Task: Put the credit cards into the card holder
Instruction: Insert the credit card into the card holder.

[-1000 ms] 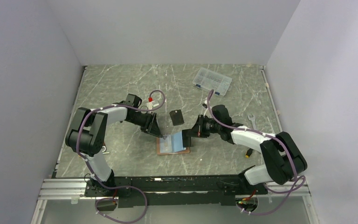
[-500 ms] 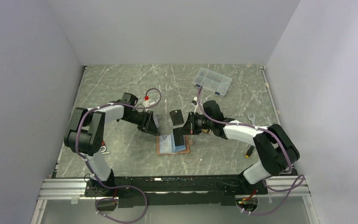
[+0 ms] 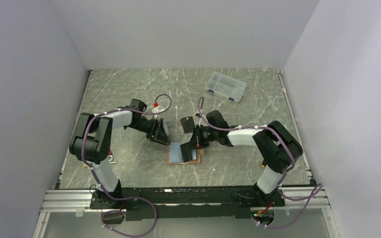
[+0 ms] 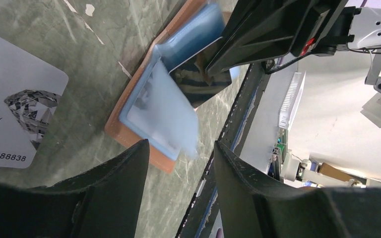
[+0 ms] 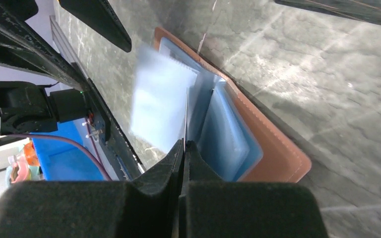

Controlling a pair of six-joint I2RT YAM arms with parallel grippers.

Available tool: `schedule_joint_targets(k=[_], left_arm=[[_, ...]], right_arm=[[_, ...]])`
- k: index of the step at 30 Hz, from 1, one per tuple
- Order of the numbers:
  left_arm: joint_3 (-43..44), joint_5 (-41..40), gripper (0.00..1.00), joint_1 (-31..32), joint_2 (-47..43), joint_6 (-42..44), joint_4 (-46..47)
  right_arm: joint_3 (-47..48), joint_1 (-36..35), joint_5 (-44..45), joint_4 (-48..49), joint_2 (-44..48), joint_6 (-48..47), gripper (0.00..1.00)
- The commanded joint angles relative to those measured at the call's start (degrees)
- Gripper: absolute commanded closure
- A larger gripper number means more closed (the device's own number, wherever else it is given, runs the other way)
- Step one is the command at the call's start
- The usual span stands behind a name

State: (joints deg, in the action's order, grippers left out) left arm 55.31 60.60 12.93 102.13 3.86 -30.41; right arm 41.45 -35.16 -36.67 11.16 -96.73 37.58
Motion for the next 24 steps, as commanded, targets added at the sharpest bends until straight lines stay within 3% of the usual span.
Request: schedule_joint_targets(k=[1,6,16,24], left_arm=[[0.0,3.3,0.43,0.0,-0.9,0.4,0.4],[-2.5,2.5,0.30,0.2,-0.8,-0.3,2.3],[-3.2,-2.8,0.33,3.5,0.8,-2.7,3.0],[-0.9,-0.7,0.32,7.1,4.1,-6.5,2.9]], right_arm=[[1.9,-1.1,-0.5,3.3,-1.6,-1.0,1.00],[-0.4,-0.7,1.3,3.4,-1.3,-0.7,1.00],[-6.3,3.4,0.5,8.2,-0.1,1.7,1.00],[-8.0,3.4,0.8,8.6,1.3,2.1,1.00]])
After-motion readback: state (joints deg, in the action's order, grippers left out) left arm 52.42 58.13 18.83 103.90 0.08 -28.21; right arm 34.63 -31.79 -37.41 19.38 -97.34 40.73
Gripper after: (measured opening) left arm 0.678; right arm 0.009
